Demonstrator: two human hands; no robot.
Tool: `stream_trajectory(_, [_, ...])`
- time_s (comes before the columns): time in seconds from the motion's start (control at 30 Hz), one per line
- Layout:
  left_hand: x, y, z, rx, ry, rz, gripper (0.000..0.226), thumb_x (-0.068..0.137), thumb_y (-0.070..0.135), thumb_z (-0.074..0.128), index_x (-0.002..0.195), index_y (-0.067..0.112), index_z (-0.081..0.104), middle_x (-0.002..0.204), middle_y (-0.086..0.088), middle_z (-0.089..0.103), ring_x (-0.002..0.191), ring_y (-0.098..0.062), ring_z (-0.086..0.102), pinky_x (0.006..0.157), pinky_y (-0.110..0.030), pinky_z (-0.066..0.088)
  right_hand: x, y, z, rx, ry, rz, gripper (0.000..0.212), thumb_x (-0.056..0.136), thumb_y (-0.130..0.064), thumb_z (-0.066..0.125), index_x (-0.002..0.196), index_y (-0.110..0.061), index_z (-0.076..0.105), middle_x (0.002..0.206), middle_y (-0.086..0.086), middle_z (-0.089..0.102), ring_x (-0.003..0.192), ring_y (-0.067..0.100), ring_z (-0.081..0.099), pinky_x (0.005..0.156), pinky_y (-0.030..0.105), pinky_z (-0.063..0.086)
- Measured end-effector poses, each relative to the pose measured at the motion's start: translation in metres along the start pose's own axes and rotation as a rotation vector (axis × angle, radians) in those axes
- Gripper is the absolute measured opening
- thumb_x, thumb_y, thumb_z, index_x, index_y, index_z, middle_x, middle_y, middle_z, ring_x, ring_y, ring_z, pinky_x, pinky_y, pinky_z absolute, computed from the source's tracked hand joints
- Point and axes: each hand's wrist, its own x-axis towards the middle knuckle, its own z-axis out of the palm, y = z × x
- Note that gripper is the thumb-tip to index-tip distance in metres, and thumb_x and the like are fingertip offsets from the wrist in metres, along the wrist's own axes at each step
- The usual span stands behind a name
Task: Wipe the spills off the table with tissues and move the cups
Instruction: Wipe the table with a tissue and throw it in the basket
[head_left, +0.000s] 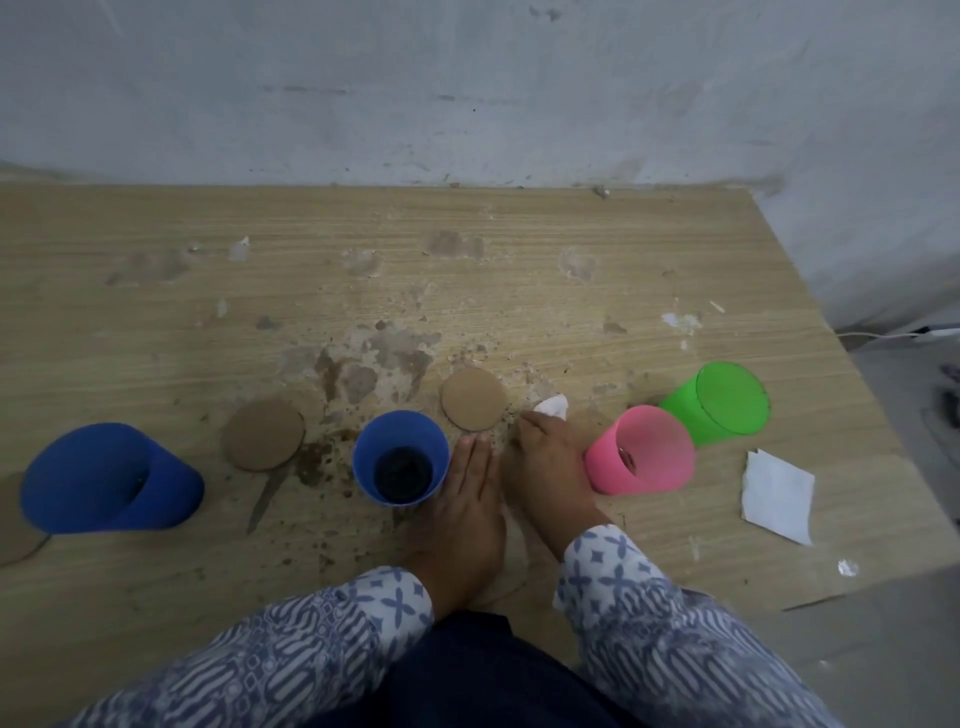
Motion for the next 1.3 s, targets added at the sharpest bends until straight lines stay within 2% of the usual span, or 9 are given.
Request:
stream_trajectory(0.17, [-0.001, -0.001, -0.002, -0.014, 0.002, 0.033, 0.055, 0.089, 0.028, 0.035, 0.138, 0.002, 0.035, 0.143, -0.016, 0.046, 0.134, -0.031, 0.04, 0.115, -0.039, 0.011, -0.033, 0.009, 0.007, -0.031, -0.013, -0.054, 0.043, 0.065, -0.005, 0.077, 0.105, 0.003, 0.065, 0.104, 0.017, 0.068, 0.098, 0.03, 0.063, 0.091, 0.037, 0.048])
stream_trajectory(0.23, [0.0, -0.001, 0.0, -0.013, 0.016, 0.02, 0.055, 0.089, 0.027, 0.034, 0.138, 0.002, 0.034, 0.142, -0.016, 0.047, 0.136, -0.03, 0.033, 0.115, -0.038, 0.007, -0.027, 0.006, 0.003, -0.038, 0.019, -0.006, 0.039, 0.071, -0.002, 0.071, 0.108, 0.004, 0.063, 0.109, 0.02, 0.065, 0.103, 0.032, 0.06, 0.095, 0.037, 0.045])
stream_trajectory(0.4, [0.001, 0.001, -0.004, 0.006, 0.012, -0.004, 0.057, 0.086, 0.029, 0.037, 0.136, 0.003, 0.044, 0.14, -0.012, 0.05, 0.134, -0.023, 0.037, 0.104, -0.046, 0.028, 0.003, -0.006, 0.002, 0.0, 0.049, -0.004, 0.038, 0.092, -0.012, 0.046, 0.128, -0.001, 0.049, 0.132, 0.013, 0.052, 0.124, 0.024, 0.043, 0.107, 0.028, 0.028])
stream_trajectory(0.63, [0.0, -0.002, 0.003, -0.042, 0.018, 0.036, 0.053, 0.092, 0.026, 0.029, 0.139, 0.002, 0.031, 0.143, -0.017, 0.044, 0.137, -0.032, 0.03, 0.114, -0.039, 0.007, -0.033, -0.001, 0.002, 0.006, 0.046, -0.07, 0.033, 0.065, -0.004, 0.075, 0.097, 0.002, 0.068, 0.098, 0.017, 0.07, 0.093, 0.029, 0.065, 0.087, 0.034, 0.05])
stream_trajectory(0.73, [0.0, -0.001, 0.002, -0.068, 0.014, 0.0, 0.049, 0.1, 0.026, 0.012, 0.138, 0.003, 0.032, 0.143, -0.015, 0.045, 0.136, -0.027, 0.025, 0.114, -0.041, 0.015, -0.013, 0.001, 0.001, -0.017, 0.072, 0.013, 0.027, 0.071, 0.001, 0.069, 0.097, 0.006, 0.065, 0.101, 0.022, 0.067, 0.098, 0.034, 0.062, 0.089, 0.04, 0.05])
stream_trajectory(0.83, [0.0, -0.001, 0.0, -0.052, 0.03, 0.017, 0.052, 0.091, 0.025, 0.03, 0.138, 0.003, 0.033, 0.142, -0.014, 0.046, 0.135, -0.027, 0.028, 0.113, -0.044, 0.027, 0.006, -0.004, -0.003, 0.036, 0.073, 0.046, 0.027, 0.082, -0.002, 0.055, 0.107, 0.005, 0.062, 0.113, 0.02, 0.062, 0.108, 0.032, 0.054, 0.098, 0.035, 0.04])
stream_trajectory(1.0, [-0.001, -0.002, -0.001, -0.044, 0.025, 0.055, 0.067, 0.09, 0.027, 0.033, 0.148, 0.002, 0.012, 0.143, -0.016, 0.045, 0.138, -0.03, 0.031, 0.116, -0.038, 0.004, -0.021, 0.001, 0.004, -0.006, -0.032, -0.06, 0.031, 0.086, -0.011, 0.053, 0.115, -0.002, 0.06, 0.12, 0.013, 0.061, 0.114, 0.025, 0.052, 0.102, 0.028, 0.033])
stream_trajectory(1.13, [0.0, -0.001, -0.001, -0.059, 0.012, 0.018, 0.051, 0.094, 0.027, 0.026, 0.139, 0.002, 0.032, 0.141, -0.017, 0.047, 0.136, -0.03, 0.033, 0.115, -0.039, 0.004, -0.025, 0.002, 0.001, -0.058, -0.032, -0.023, 0.03, 0.07, -0.003, 0.07, 0.099, 0.005, 0.065, 0.1, 0.019, 0.068, 0.099, 0.031, 0.062, 0.092, 0.035, 0.047])
stream_trajectory(1.3, [0.002, -0.001, -0.003, -0.005, 0.014, 0.018, 0.056, 0.086, 0.029, 0.036, 0.133, 0.001, 0.049, 0.137, -0.014, 0.052, 0.131, -0.027, 0.043, 0.106, -0.042, 0.03, 0.006, -0.009, -0.009, 0.088, -0.002, 0.056, 0.034, 0.088, -0.009, 0.047, 0.119, 0.0, 0.054, 0.125, 0.015, 0.055, 0.117, 0.027, 0.046, 0.102, 0.03, 0.034])
